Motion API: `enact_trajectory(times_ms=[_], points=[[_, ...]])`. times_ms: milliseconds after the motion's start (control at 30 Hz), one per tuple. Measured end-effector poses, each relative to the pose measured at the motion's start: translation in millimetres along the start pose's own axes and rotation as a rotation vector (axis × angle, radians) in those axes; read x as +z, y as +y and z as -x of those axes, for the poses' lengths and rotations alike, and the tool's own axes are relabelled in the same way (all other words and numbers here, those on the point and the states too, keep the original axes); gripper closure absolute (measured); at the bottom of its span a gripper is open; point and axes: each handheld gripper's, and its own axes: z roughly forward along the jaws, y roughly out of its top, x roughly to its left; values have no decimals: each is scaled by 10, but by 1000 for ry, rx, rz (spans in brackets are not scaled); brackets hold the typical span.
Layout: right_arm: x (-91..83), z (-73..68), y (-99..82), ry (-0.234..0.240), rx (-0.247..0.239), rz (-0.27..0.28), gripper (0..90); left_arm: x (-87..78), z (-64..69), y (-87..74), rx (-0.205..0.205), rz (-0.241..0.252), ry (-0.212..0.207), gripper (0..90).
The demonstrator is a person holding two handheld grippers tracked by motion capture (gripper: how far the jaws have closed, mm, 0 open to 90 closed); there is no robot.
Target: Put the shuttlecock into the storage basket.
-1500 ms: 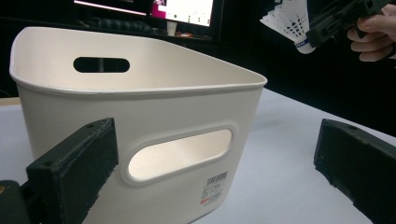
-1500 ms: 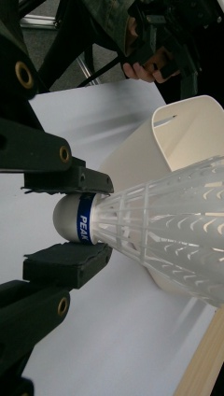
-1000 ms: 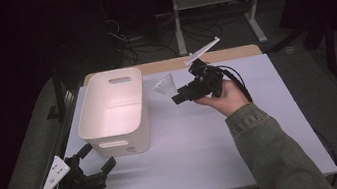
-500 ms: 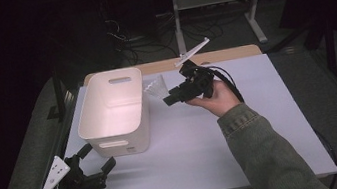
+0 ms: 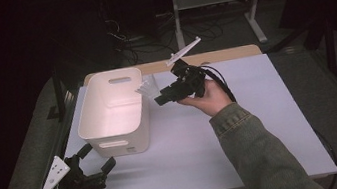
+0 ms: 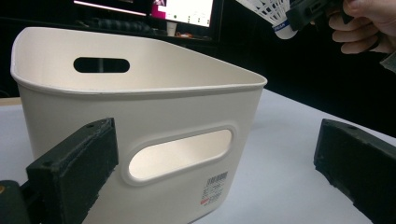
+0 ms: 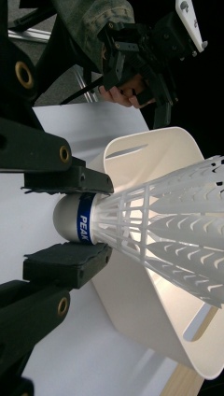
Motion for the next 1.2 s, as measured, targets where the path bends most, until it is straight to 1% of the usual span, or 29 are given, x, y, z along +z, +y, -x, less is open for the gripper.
enact_trajectory(times_ms=[33, 67, 100, 133, 200, 233, 400, 433, 467, 500, 533, 567, 600, 633, 667, 800, 833, 867, 900, 967, 1000, 1033, 1100, 1167, 1200], points=[[12, 9, 4, -7, -19, -5, 641, -1, -1, 0, 1, -1, 0, 0], [23, -9, 11, 2, -4, 1, 641, 1, 3, 1, -3, 3, -1, 0], [34, -10, 14, 3, -3, 0, 641, 1, 2, 1, -2, 4, -1, 0], [43, -11, 16, 5, -2, 2, 641, 3, 11, -1, -16, 9, 0, 0], [64, -7, 23, 9, -4, 6, 641, -2, -4, 1, 6, -2, 0, 0], [71, -3, 25, 10, -6, 9, 641, 5, 3, 1, -1, 8, -3, 0], [125, -10, 54, 19, -3, 5, 641, 2, -3, 2, 7, 5, -2, 0], [140, -7, 59, 23, -8, 8, 641, 2, 12, -3, -17, 4, 2, 0], [148, -10, 62, 26, -4, 9, 640, 1, 8, -2, -11, 2, 2, 0], [162, -2, 63, 21, -15, 6, 640, -4, 6, -2, -7, -2, 3, 0], [174, -11, 66, 31, -5, 9, 641, -5, -3, 0, 6, -3, 3, 0], [187, -3, 67, 21, -14, 3, 641, -4, -5, 3, 8, 0, 2, 0], [201, 5, 67, 20, -25, 3, 641, -3, -2, 1, 2, 1, 2, 0], [207, -7, 73, 27, -11, 4, 641, -4, 7, -1, -12, 1, 4, 0], [215, -7, 78, 32, -11, 3, 641, -4, 8, -1, -14, 1, 3, 0], [257, -19, 104, 38, -6, 1, 641, -4, 5, 0, -10, 2, 2, 0], [266, -7, 110, 27, -26, -6, 641, -4, 5, 0, -10, 2, 3, 0], [275, -7, 117, 28, -29, -3, 641, -4, 5, 0, -10, 2, 2, 0], [285, -24, 131, 39, -12, 2, 640, -5, 4, 1, -8, 2, 2, 0], [301, -28, 147, 40, -18, 4, 640, -5, 2, 1, -5, 2, 2, 0], [304, -41, 154, 46, -7, 3, 641, -6, 1, 1, -6, 3, 2, 0], [324, -38, 165, 41, -22, 1, 641, -6, 0, 1, -5, 2, 2, 0], [342, -45, 180, 53, -18, 3, 641, -6, 0, 1, -6, 2, 2, 0], [368, -29, 195, 42, -41, 1, 641, -6, -2, 1, -3, 1, 0, 0], [379, -31, 204, 48, -39, 4, 641, -2, 3, 1, -9, 7, -1, 0]])
